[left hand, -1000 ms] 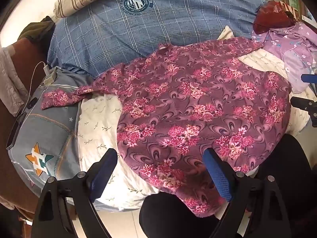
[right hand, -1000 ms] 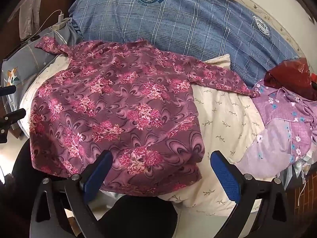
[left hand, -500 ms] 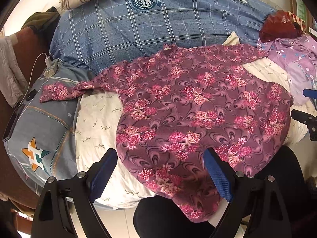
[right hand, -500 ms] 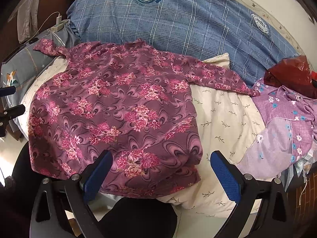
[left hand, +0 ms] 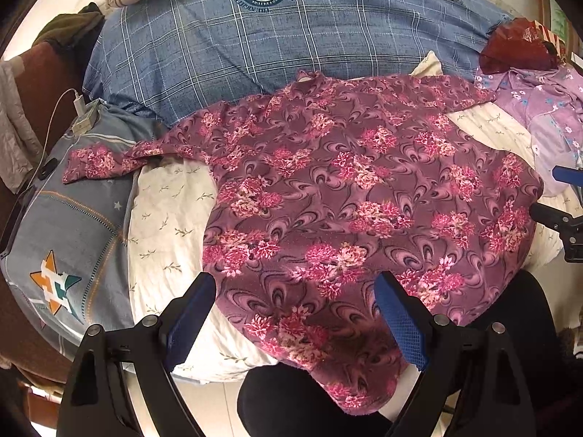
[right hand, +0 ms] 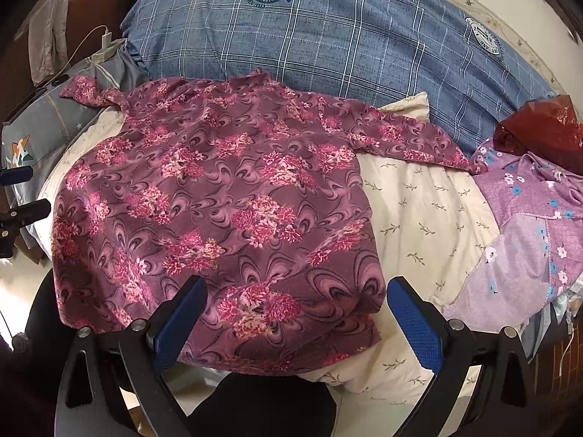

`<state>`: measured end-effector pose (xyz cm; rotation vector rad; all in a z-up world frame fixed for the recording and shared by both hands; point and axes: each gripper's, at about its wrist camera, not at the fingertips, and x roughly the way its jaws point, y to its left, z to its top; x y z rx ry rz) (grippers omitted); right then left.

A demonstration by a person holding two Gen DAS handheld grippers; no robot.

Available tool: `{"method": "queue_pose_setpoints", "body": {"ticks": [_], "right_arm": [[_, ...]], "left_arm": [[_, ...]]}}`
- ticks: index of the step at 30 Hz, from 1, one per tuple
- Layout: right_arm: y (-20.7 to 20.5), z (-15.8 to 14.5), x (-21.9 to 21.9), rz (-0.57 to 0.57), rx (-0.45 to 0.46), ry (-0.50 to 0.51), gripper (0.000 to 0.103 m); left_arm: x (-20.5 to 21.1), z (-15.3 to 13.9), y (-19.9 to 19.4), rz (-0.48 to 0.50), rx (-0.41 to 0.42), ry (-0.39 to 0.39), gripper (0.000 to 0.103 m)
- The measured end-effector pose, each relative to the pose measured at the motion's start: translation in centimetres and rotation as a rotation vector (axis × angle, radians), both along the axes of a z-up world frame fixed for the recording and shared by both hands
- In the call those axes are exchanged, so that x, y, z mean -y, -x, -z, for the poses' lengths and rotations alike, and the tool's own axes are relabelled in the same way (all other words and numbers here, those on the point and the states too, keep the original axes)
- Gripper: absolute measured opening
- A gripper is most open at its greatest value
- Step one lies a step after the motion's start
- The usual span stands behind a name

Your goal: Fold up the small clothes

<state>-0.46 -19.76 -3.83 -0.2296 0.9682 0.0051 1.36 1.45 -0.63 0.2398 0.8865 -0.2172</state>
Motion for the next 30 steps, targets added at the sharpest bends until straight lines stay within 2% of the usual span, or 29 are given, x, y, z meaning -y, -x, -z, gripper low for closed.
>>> {"method": "queue_pose_setpoints", "body": {"ticks": [12, 20, 30], "right_arm": [[-1.4, 0.8, 0.4, 0.010, -0.029, -0.029, 0.099], [-1.5, 1.3, 1.1, 0.032, -0.057, -0.043, 0.099], [-0.9, 0.8, 1.1, 0.035, -0.047, -0.041, 0.099]], "left_arm": [[1.0, 0.9, -1.3, 0.000, -0.019, -0.015, 0.089], [1.3, 1.3, -1.0, 0.012, -0.022, -0.029, 0.089], [1.4, 1.1, -0.3, 0.016, -0.027, -0.029, 0.089]]}}
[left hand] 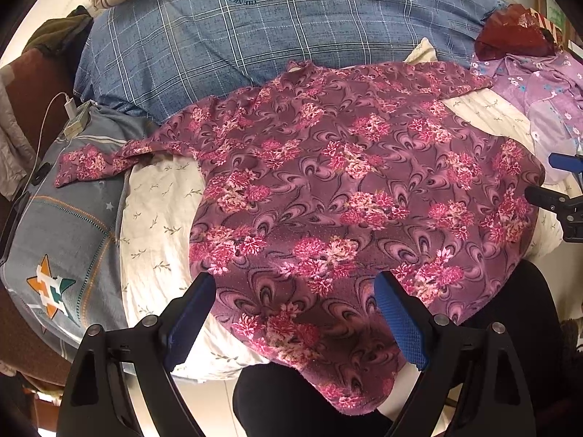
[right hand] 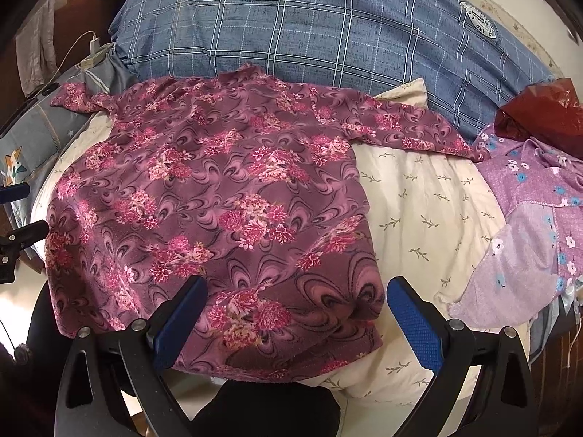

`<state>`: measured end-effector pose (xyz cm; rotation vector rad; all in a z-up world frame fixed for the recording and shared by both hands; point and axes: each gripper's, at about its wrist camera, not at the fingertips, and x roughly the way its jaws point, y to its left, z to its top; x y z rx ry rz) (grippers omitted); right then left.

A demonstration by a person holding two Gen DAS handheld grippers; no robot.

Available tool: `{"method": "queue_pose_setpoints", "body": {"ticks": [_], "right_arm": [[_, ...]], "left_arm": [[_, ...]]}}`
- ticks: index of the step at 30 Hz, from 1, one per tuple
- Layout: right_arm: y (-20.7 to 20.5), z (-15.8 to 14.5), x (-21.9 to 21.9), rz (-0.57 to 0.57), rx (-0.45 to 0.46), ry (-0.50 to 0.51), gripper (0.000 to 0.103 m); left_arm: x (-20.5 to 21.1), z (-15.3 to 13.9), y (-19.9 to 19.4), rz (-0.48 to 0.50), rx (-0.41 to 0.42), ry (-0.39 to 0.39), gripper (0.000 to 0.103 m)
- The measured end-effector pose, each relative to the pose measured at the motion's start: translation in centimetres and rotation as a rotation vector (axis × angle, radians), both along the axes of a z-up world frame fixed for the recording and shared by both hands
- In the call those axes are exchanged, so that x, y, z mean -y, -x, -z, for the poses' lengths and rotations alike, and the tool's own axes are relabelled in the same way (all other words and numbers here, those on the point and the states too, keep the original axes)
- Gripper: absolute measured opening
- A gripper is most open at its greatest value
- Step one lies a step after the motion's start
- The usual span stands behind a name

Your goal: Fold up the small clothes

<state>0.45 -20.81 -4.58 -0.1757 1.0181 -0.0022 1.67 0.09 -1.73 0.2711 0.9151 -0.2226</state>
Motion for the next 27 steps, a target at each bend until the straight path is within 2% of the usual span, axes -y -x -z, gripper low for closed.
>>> {"method": "queue_pose_setpoints", "body": {"ticks": [27], "right_arm": [[0.35, 0.00, -0.40, -0.007, 0.000, -0.010, 0.099]], "left_arm": [[0.52, -0.02, 0.37, 0.018, -0.012, -0.002, 0.089]]}}
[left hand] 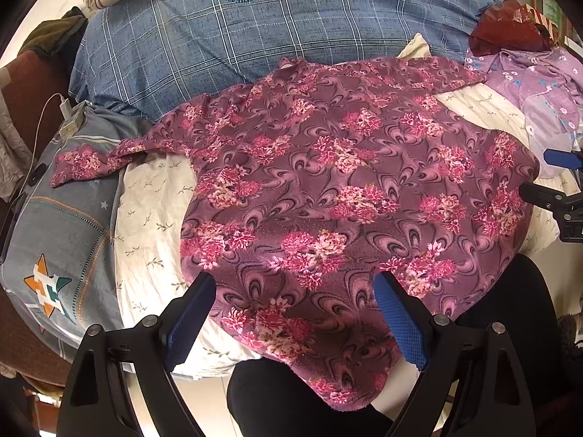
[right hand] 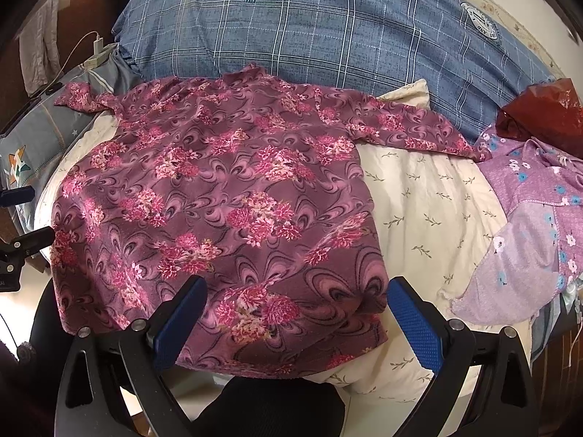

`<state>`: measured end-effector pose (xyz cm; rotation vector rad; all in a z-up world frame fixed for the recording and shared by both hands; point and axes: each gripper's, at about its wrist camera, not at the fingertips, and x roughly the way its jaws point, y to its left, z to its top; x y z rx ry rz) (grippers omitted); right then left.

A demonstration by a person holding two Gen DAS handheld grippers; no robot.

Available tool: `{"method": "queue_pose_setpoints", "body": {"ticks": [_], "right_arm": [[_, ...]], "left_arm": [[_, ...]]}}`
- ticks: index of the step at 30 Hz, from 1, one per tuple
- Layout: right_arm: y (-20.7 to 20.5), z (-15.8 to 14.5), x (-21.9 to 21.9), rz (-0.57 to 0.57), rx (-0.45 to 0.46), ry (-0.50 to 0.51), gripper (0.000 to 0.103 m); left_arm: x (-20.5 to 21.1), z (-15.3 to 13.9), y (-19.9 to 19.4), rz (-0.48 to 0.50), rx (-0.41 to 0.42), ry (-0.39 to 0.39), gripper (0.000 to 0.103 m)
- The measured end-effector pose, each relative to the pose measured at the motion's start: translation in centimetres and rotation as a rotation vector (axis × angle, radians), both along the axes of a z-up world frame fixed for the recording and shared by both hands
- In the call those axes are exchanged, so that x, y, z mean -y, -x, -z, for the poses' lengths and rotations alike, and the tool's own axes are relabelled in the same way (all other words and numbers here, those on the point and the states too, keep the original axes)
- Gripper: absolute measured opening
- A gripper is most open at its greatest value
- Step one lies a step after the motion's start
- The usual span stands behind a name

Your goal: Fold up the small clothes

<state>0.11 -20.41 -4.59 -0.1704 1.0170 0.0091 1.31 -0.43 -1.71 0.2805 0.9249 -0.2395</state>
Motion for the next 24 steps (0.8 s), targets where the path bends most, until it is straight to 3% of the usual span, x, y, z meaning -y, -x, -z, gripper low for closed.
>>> {"method": "queue_pose_setpoints", "body": {"ticks": [8, 14, 18, 20, 24], "right_arm": [[-0.4, -0.1, 1.1, 0.028, 0.025, -0.030, 0.099], [-0.9, 0.1, 9.6, 0.246, 0.002, -0.143, 0.099], [-0.7, 1.5, 13.3, 0.295, -0.014, -0.342, 0.099], [-0.9, 2.4, 13.5, 0.249, -0.023, -0.441, 0.099], [-2.0, 4.1, 11.9, 0.148, -0.070, -0.489, 0.099]], "left_arm": [[-1.2, 0.1, -1.3, -0.045, -0.019, 0.029, 0.089], [-8.0, -0.5, -5.1, -0.281, -0.028, 0.022, 0.089], [-12.0, 1.3, -7.1, -0.406, -0.142, 0.139, 0.088], [-12.3, 2.9, -7.4, -0.398, -0.219, 0.222, 0.088], [-10.9, 6.1, -8.4, -0.336, -0.336, 0.307, 0.088]]}}
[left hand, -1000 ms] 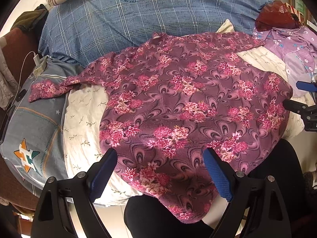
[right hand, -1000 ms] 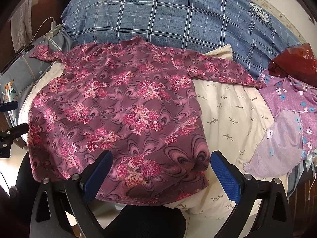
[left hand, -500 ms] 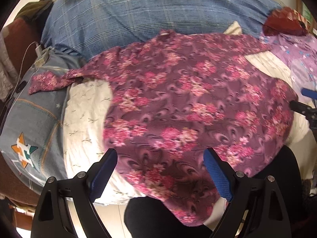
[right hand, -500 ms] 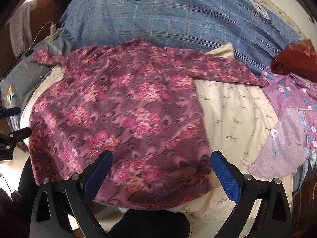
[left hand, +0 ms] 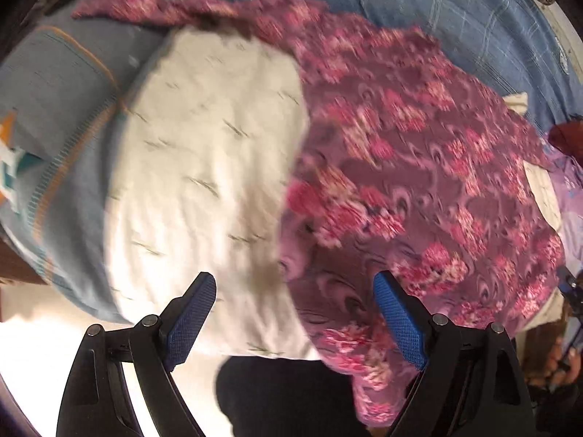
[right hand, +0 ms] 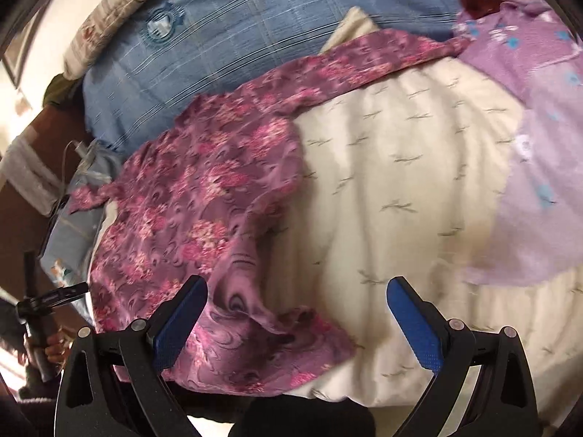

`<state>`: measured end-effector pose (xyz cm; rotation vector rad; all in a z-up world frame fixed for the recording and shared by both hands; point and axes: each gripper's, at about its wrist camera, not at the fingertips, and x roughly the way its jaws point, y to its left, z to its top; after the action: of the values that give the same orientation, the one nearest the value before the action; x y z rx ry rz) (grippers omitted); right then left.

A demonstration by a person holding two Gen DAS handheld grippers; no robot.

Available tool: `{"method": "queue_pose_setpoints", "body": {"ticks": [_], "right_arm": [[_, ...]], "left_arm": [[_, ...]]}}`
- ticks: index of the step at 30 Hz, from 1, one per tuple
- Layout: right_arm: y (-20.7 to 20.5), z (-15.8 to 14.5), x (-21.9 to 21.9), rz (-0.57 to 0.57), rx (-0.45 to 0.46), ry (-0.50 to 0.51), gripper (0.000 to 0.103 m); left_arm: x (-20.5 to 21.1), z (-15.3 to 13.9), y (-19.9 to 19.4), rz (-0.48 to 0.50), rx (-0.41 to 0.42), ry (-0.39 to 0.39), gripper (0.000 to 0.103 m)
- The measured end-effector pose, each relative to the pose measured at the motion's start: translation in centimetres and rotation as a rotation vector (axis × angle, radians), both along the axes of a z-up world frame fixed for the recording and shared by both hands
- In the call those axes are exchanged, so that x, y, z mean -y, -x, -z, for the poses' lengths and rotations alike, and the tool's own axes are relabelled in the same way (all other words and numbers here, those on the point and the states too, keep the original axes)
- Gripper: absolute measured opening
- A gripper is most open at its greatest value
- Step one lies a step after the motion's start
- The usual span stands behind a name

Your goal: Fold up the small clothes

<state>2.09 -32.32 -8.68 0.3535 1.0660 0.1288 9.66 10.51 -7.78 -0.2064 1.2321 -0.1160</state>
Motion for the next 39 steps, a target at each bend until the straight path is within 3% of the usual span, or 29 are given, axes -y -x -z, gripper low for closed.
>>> {"method": "queue_pose_setpoints", "body": {"ticks": [2, 3, 4, 5, 6, 9, 10, 13, 15, 17, 20, 22, 25, 30, 36, 39], "right_arm": [[-0.7, 1.1, -1.5, -0.089, -0.004, 0.004, 0.097], [-0.9, 1.4, -2.1, -0.129, 0.005, 0.009, 0.087], [-0.9, 1.4, -2.5, -0.157, 0.009, 0.008, 0.042], [-1.1, 1.4, -2.8, -0.182, -0.009, -0.008, 0.008], [-0.8, 0.5, -2.6, -0.173, -0.001, -0.028, 0.005], [1.5, -3.2, -0.8, -0.130, 0.090, -0.055, 0.005], [2.0, -3.5, 0.0, -0.101, 0.083, -0.053, 0.005], [2.8, -0.4, 2.8, 0.032, -0.070, 0.043, 0.008], [3.3, 2.2, 4.2, 0.111, -0.193, 0.089, 0.013], [4.1, 2.0, 5.2, 0.148, -0.170, -0.002, 0.013], [3.8, -0.7, 5.7, 0.173, -0.083, -0.010, 0.019], [2.1, -2.3, 5.2, 0.166, -0.029, -0.017, 0.037], [-2.3, -2.9, 3.6, 0.129, 0.007, -0.050, 0.052], [-10.3, 0.0, 1.7, 0.122, -0.030, -0.064, 0.053], [-15.4, 2.6, 1.3, 0.148, -0.022, -0.116, 0.052], [-16.1, 3.2, 1.5, 0.097, -0.027, -0.102, 0.050]], "left_arm": [[0.6, 1.0, -0.5, 0.019, -0.010, 0.043, 0.082], [0.8, 1.2, -1.0, 0.027, -0.006, 0.056, 0.068], [1.2, 1.1, -1.2, 0.033, -0.006, 0.051, 0.051], [1.2, 1.1, -1.6, 0.037, -0.006, 0.046, 0.043], [1.0, 0.8, -1.9, 0.033, -0.008, 0.046, 0.034], [0.4, -0.2, -2.0, 0.003, 0.018, 0.033, 0.034], [0.3, -0.1, -2.1, -0.002, 0.021, 0.018, 0.035], [0.5, 1.9, -3.1, -0.020, -0.045, 0.016, 0.034], [0.3, 1.9, -3.1, -0.023, -0.034, 0.025, 0.034], [0.0, 1.0, -3.2, -0.010, -0.010, 0.032, 0.034], [-0.8, -0.9, -4.0, -0.026, 0.036, 0.058, 0.041], [-1.1, -1.8, -4.9, -0.038, 0.041, 0.109, 0.062], [-1.1, -2.1, -6.8, -0.061, 0.023, 0.157, 0.066], [0.3, 1.4, -10.5, -0.072, -0.071, 0.166, 0.065], [1.4, 1.2, -11.8, -0.037, -0.015, 0.072, 0.066], [1.6, 2.1, -12.3, -0.039, -0.027, 0.050, 0.067]]}}
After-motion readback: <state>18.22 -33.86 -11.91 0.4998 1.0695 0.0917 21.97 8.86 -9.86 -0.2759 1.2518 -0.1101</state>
